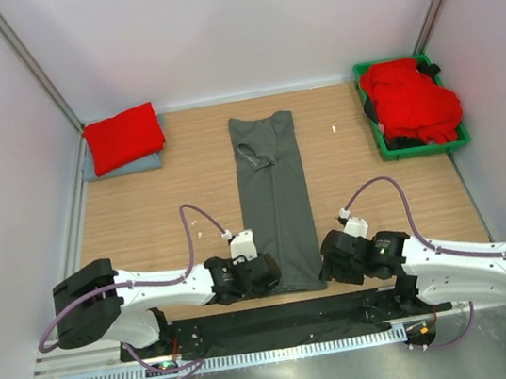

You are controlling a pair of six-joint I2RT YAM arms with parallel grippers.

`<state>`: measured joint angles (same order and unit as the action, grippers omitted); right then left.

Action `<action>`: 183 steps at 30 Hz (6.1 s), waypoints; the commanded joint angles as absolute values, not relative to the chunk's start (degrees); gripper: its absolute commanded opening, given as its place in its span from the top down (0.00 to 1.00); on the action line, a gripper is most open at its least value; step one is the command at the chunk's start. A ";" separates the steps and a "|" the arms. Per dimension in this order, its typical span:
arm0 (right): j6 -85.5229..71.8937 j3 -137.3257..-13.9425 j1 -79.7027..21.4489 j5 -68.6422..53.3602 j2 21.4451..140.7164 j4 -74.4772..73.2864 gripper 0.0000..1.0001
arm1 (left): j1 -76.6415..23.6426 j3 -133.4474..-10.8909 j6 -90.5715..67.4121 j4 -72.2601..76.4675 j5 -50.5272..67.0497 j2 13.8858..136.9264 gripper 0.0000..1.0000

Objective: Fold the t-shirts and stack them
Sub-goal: Fold the tshirt

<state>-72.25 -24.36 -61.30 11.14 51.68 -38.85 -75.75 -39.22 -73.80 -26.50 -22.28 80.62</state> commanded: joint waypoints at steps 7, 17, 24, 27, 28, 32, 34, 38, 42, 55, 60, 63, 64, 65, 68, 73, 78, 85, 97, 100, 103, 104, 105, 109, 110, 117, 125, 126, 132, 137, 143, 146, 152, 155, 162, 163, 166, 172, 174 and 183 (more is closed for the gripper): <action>-75.67 -23.91 -64.86 11.95 53.52 -34.37 0.49 | -76.46 -38.76 -75.59 -29.27 -22.85 79.45 0.55; -76.29 -23.55 -66.01 12.74 56.16 -32.34 0.62 | -76.99 -39.02 -75.94 -28.92 -23.64 80.07 0.72; -76.11 -23.38 -66.09 12.92 55.81 -32.43 0.84 | -77.87 -39.29 -75.94 -28.92 -23.99 80.07 1.00; -76.20 -23.47 -66.27 12.74 55.37 -32.78 0.90 | -78.66 -39.46 -76.20 -28.92 -23.99 79.63 1.00; -76.38 -23.55 -66.36 12.74 55.20 -32.96 0.95 | -78.92 -39.46 -76.38 -29.00 -23.99 79.37 1.00; -77.95 -24.61 -68.37 14.14 54.05 -35.32 0.99 | -80.59 -40.08 -78.22 -30.32 -23.90 78.49 1.00; -79.45 -25.84 -70.47 15.38 54.23 -36.21 0.99 | -81.82 -40.95 -79.10 -31.89 -24.08 78.40 1.00; -80.16 -29.87 -72.59 19.33 56.60 -40.24 0.99 | -82.71 -43.50 -79.37 -36.11 -24.96 78.49 1.00; -77.70 -37.33 -72.60 23.64 59.85 -44.11 0.99 | -82.71 -47.80 -78.93 -42.61 -28.47 76.82 1.00; -63.03 -53.52 -61.11 27.51 70.49 -47.55 0.99 | -71.20 -55.45 -66.81 -48.87 -29.27 73.47 1.00; -56.71 -58.35 -56.08 26.99 72.94 -47.20 0.99 | -63.91 -58.79 -59.61 -46.06 -25.06 76.36 1.00; -53.72 -60.63 -53.09 26.20 74.44 -46.93 0.99 | -60.30 -61.69 -55.65 -45.27 -22.86 80.05 1.00; -53.18 -61.08 -52.48 26.02 75.49 -46.85 0.99 | -59.60 -62.48 -54.59 -44.74 -22.16 81.11 1.00; -52.56 -61.52 -51.17 25.93 76.02 -46.67 0.99 | -58.20 -64.14 -53.80 -44.65 -21.54 81.99 1.00; -50.19 -62.58 -48.79 24.96 77.78 -45.53 0.99 | -56.00 -67.75 -50.81 -44.56 -20.22 86.74 1.00; -46.33 -63.81 -45.00 22.86 80.32 -43.16 0.99 | -51.78 -72.15 -47.12 -44.12 -17.85 92.62 1.00; -43.42 -66.44 -42.37 21.80 83.32 -42.28 0.99 | -48.61 -75.67 -44.30 -44.30 -16.61 95.88 1.00; -40.43 -69.43 -39.73 20.31 87.27 -40.96 0.99 | -45.44 -81.99 -40.96 -46.05 -15.47 100.98 1.00; -36.48 -71.89 -36.04 17.67 94.21 -38.15 0.99 | -42.28 -84.90 -39.03 -46.41 -14.50 106.52 1.00; -35.60 -72.16 -34.98 17.31 95.01 -37.44 0.99 | -41.49 -85.25 -38.59 -46.41 -14.50 107.31 1.00; -34.72 -72.86 -34.10 16.70 95.62 -36.48 0.99 | -40.52 -86.31 -38.23 -46.58 -14.50 107.66 1.00; -34.11 -73.73 -33.84 16.53 96.15 -36.39 0.99 | -40.43 -86.66 -37.88 -46.67 -14.50 108.01 1.00; -33.93 -74.09 -33.58 16.52 96.41 -36.47 0.99 | -40.08 -87.10 -37.71 -46.84 -14.41 108.28 1.00; -32.61 -76.63 -32.96 16.35 98.08 -36.39 0.99 | -39.20 -89.64 -37.09 -47.63 -14.33 109.51 1.00; -32.43 -76.90 -32.78 16.26 98.43 -36.30 0.99 | -39.03 -90.00 -37.00 -47.64 -14.24 109.86 1.00; -31.90 -77.34 -31.29 14.77 102.39 -34.72 0.99 | -37.71 -92.90 -36.12 -47.90 -13.62 113.99 1.00; -31.11 -77.78 -29.88 14.24 106.60 -33.58 0.99 | -36.30 -94.13 -35.51 -47.72 -13.18 117.51 0.99; -31.03 -77.87 -29.62 14.06 106.79 -33.49 0.99 | -35.95 -94.48 -35.42 -47.64 -13.10 117.68 0.98; -29.36 -82.69 -28.04 14.06 109.95 -35.77 0.63 | -34.19 -100.36 -33.58 -50.18 -12.75 120.23 0.79; -26.99 -94.55 -26.63 16.43 111.88 -41.91 0.15 | -32.26 -114.21 -31.64 -57.11 -13.71 122.52 0.45; -26.36 -94.85 -26.37 15.74 102.76 -44.58 0.13 | -31.90 -117.45 -29.97 -62.49 -15.21 115.68 0.36; -28.47 -84.05 -26.54 8.02 94.42 -40.71 0.21 | -31.90 -109.64 -28.83 -60.39 -14.07 107.86 0.36; -34.44 -66.54 -31.10 1.14 86.84 -30.76 0.47 | -31.90 -90.57 -25.75 -54.15 -21.52 91.60 0.36; -35.50 -66.27 -35.50 3.42 89.54 -31.81 0.52 | -31.90 -82.91 -23.13 -50.90 -25.64 87.20 0.36; -36.74 -71.80 -39.90 7.99 99.47 -34.71 0.55 | -31.90 -79.55 -19.96 -50.20 -31.11 85.70 0.36; -36.74 -73.46 -39.90 8.43 100.36 -35.06 0.56 | -31.90 -78.84 -19.69 -49.49 -31.20 85.17 0.36; -36.13 -76.81 -39.99 9.84 104.57 -36.73 0.58 | -31.90 -77.78 -19.69 -49.83 -31.81 84.11 0.36; -35.16 -84.27 -39.99 13.09 110.82 -40.07 0.59 | -31.90 -76.38 -19.77 -49.31 -32.17 82.53 0.36; -34.46 -87.43 -39.99 13.80 113.28 -41.57 0.59 | -31.90 -76.38 -19.69 -49.39 -32.17 82.35 0.36; -31.30 -103.85 -38.68 20.29 122.42 -49.65 0.59 | -31.90 -76.11 -19.95 -49.48 -32.17 82.09 0.36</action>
<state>-33.47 -96.33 -39.51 15.59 121.03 -45.65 -31.86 -76.36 -20.47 -51.20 -30.63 83.94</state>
